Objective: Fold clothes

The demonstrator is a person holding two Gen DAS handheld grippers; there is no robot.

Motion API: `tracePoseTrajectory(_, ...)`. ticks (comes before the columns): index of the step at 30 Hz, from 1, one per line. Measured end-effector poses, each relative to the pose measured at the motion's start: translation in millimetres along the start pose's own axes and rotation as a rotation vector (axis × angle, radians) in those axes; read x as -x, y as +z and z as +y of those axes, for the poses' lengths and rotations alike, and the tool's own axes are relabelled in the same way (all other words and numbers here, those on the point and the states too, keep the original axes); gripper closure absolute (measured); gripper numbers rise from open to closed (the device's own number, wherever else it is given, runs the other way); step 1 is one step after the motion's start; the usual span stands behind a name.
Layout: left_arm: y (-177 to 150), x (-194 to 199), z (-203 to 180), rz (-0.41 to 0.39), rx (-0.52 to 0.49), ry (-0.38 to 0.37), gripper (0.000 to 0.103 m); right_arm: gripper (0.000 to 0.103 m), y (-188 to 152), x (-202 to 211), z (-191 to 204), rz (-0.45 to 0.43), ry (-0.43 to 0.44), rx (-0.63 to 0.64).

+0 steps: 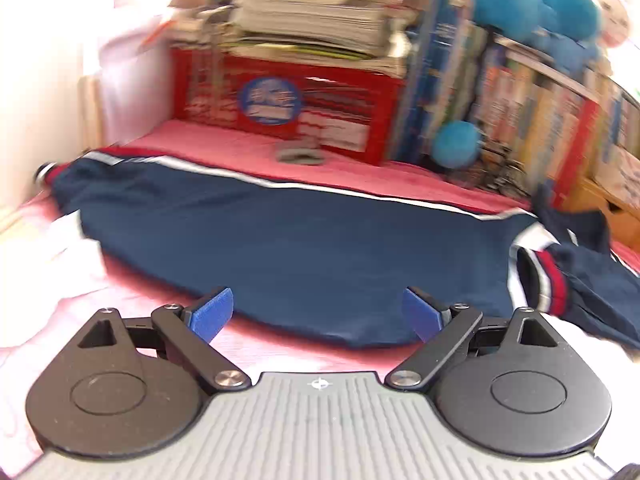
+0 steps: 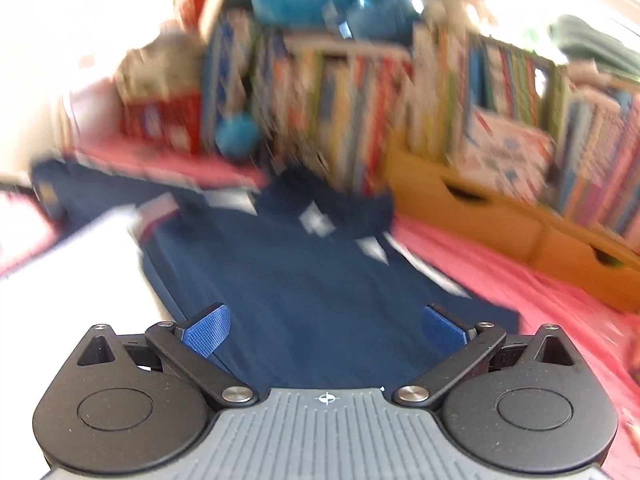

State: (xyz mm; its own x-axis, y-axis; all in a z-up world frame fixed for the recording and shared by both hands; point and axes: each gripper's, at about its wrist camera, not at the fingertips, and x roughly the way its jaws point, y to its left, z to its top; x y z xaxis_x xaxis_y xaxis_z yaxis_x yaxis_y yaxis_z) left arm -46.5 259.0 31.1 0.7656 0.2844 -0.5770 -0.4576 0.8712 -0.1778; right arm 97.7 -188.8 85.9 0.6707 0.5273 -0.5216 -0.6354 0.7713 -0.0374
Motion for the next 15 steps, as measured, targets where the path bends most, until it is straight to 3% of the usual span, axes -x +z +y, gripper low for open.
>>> tracePoseTrajectory(2, 1.3, -0.6, 18.1, -0.007, 0.047, 0.031, 0.010, 0.000, 16.7, -18.7, 20.7, 0.015, 0.114, -0.035)
tracePoseTrajectory(4, 3.5, -2.6, 35.4, -0.019, 0.087, 0.059, 0.010, 0.000, 29.3, -42.7, 49.9, 0.025, 0.171, -0.023)
tracePoseTrajectory(9, 20.6, -16.6, 82.2, -0.061, 0.210, 0.185, 0.007, 0.000, 38.5, -102.5, 117.4, 0.044, 0.184, 0.050)
tracePoseTrajectory(15, 54.1, -58.2, 143.9, -0.091, 0.331, 0.337, 0.007, 0.000, 20.4, -142.5, 140.6, 0.129, 0.148, 0.085)
